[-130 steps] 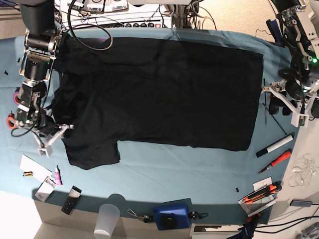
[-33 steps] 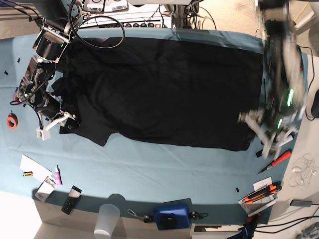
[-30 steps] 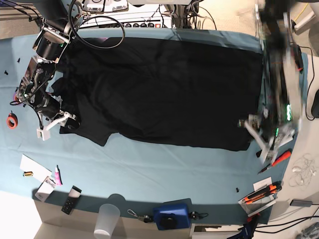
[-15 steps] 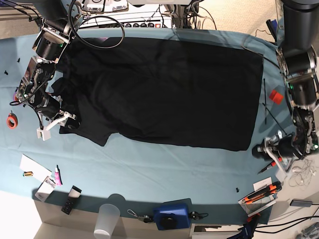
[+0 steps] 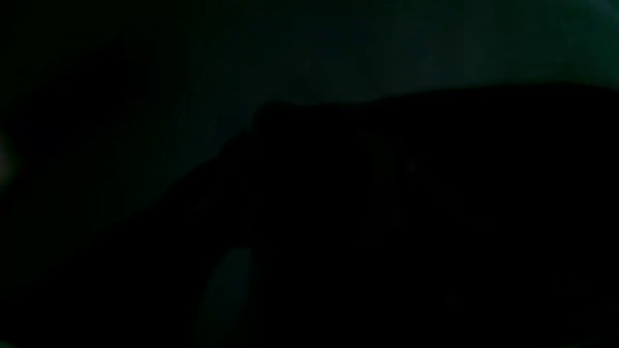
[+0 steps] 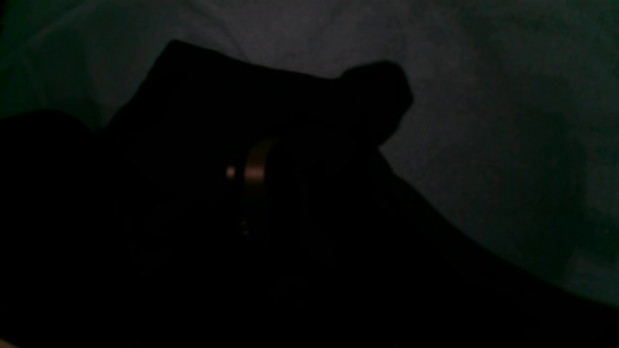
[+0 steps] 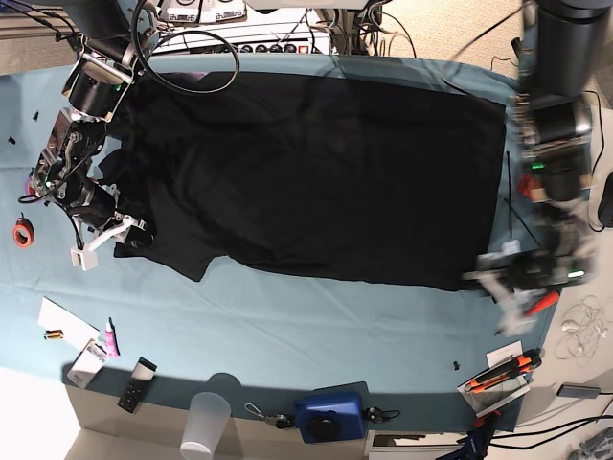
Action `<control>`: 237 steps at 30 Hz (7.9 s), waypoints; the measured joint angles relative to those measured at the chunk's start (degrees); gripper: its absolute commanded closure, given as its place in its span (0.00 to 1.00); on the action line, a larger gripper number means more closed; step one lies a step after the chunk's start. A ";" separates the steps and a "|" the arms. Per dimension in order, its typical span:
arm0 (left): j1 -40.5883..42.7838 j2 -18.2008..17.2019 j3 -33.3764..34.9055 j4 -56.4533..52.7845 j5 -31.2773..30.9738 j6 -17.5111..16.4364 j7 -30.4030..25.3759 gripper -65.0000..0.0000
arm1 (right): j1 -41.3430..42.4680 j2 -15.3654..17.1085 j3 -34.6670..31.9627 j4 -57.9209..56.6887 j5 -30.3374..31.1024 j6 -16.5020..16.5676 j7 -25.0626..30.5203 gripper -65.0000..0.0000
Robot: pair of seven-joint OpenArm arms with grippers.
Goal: Layout the t-shirt on the table in an organized manner, then fold the t-shirt properly
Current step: 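Grasp the hem corners of the black shirt with both grippers, then lift the hem with both grippers and fold it over toward the collar, then release the folded hem and move the left gripper toward the shirt's middle, then grasp the folded shirt's end with the left gripper and fold it toward the right gripper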
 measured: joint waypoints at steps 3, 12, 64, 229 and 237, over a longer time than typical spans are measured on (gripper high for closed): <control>0.07 0.83 0.02 0.04 -0.13 1.22 -0.15 0.53 | 0.00 0.00 0.00 0.00 -0.02 0.00 -0.02 0.66; 0.13 0.46 -0.04 0.02 1.01 2.23 0.57 1.00 | 0.44 1.46 -0.07 -0.17 -1.11 0.83 -1.55 1.00; 24.63 -5.99 -22.45 22.93 -51.56 -3.85 27.32 1.00 | -21.97 4.13 7.50 34.32 17.79 7.28 -13.09 1.00; 42.42 26.03 42.40 79.62 23.69 19.28 16.68 0.84 | -34.91 3.93 15.82 34.62 22.45 7.08 -18.45 0.71; 51.01 22.34 42.42 82.16 21.64 13.77 16.04 0.65 | -34.91 4.09 15.82 34.62 22.43 7.10 -18.03 0.71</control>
